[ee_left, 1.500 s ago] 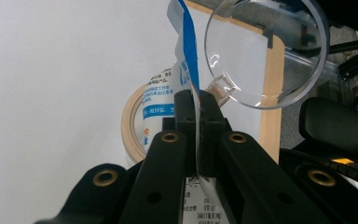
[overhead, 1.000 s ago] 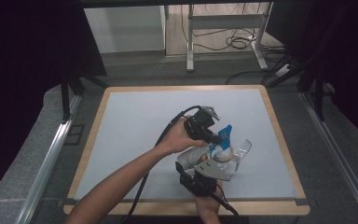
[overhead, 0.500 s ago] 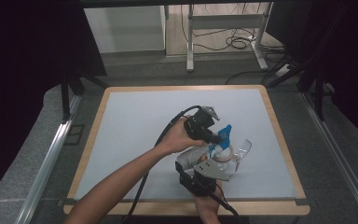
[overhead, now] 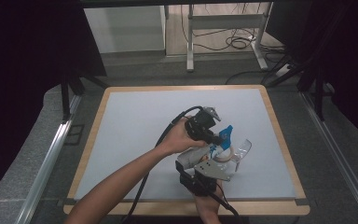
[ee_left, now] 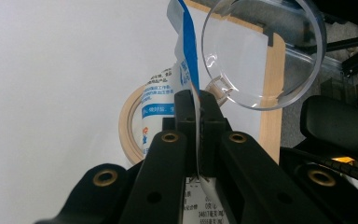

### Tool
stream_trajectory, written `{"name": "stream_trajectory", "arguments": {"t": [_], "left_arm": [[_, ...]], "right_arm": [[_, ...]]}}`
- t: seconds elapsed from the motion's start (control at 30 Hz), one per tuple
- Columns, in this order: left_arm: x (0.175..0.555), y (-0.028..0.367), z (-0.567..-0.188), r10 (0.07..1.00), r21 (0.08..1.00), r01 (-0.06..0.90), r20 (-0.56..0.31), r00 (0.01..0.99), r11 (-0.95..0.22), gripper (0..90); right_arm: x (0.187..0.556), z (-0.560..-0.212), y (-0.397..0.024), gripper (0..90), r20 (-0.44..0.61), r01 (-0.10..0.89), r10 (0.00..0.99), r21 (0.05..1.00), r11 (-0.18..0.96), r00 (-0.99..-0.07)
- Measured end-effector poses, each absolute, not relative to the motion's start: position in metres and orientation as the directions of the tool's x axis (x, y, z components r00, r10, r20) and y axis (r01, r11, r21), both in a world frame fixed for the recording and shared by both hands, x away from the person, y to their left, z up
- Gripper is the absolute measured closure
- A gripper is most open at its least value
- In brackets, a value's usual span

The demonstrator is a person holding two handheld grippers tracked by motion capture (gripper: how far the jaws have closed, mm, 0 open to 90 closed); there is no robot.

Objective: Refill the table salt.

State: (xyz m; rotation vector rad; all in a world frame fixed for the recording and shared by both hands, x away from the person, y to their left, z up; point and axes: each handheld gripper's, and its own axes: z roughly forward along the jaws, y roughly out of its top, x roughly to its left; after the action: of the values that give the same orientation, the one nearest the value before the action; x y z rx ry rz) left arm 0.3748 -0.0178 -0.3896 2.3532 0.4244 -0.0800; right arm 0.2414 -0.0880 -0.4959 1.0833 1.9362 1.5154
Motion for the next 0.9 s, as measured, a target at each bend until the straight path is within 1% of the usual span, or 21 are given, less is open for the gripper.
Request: {"name": "stream_trajectory", "arguments": {"t": [0.9], "left_arm": [[0.374, -0.0197, -0.3907, 0.273, 0.655, 0.321, -0.178, 0.945, -0.684, 90.0]], "right_arm": [[0.2418, -0.4931, -0.088, 53.8, 0.122, 0.299, 0.798, 0.951, 0.075, -0.59]]}}
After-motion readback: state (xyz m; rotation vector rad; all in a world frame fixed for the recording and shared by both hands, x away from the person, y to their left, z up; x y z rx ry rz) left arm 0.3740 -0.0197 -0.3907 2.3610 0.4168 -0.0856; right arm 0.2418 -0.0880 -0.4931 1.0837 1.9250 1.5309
